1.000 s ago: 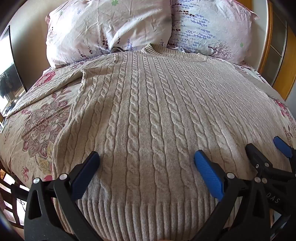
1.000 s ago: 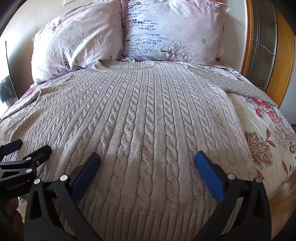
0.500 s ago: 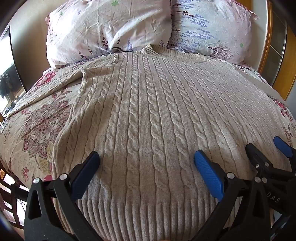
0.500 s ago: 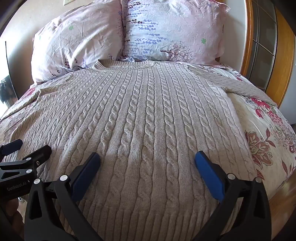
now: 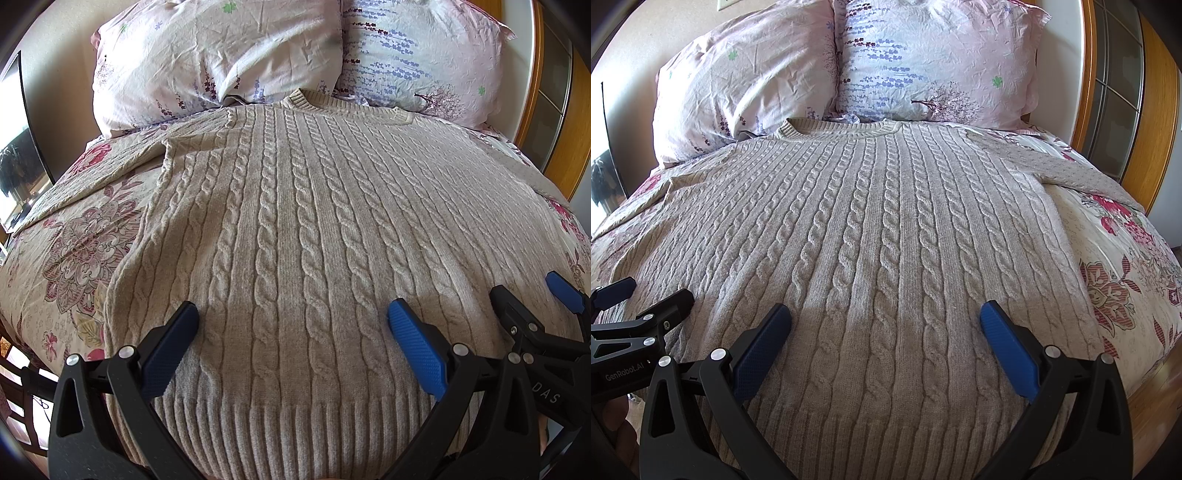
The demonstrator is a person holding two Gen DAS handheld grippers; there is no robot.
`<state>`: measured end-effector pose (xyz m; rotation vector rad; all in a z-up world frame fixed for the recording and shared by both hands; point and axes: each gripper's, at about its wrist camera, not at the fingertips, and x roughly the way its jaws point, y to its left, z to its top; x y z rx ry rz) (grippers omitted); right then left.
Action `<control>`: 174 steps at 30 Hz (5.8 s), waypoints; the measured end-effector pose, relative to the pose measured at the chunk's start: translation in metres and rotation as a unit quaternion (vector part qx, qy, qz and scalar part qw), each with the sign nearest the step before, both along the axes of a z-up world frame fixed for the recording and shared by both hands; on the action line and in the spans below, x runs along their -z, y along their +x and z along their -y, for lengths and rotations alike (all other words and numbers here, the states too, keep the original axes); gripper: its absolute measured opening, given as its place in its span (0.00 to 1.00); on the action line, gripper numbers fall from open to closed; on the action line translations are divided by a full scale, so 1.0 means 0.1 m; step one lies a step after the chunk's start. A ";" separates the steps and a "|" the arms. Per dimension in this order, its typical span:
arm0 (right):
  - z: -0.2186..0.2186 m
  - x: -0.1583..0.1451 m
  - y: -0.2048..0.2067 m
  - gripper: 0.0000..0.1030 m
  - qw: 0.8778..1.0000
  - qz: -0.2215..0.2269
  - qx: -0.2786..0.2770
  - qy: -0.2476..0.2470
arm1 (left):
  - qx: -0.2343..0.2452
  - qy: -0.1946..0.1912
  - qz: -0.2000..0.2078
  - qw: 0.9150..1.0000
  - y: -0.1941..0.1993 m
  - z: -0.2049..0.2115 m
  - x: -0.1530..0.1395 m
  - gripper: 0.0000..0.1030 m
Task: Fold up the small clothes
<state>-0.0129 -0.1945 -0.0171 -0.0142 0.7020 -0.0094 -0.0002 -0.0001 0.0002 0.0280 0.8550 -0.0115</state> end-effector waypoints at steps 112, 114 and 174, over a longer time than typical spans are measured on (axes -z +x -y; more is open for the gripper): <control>0.02 -0.01 0.05 0.99 0.999 -0.013 -0.035 -0.005 | 0.021 -0.003 -0.029 0.999 0.13 -0.05 -0.07 0.98; 0.02 -0.01 0.04 0.99 0.999 -0.008 -0.040 -0.005 | 0.015 -0.003 -0.024 1.000 0.15 -0.08 -0.11 0.98; 1.86 -0.43 1.92 0.10 0.927 0.049 -0.028 0.370 | 0.031 -0.183 -0.011 0.983 1.33 -0.52 -0.12 0.98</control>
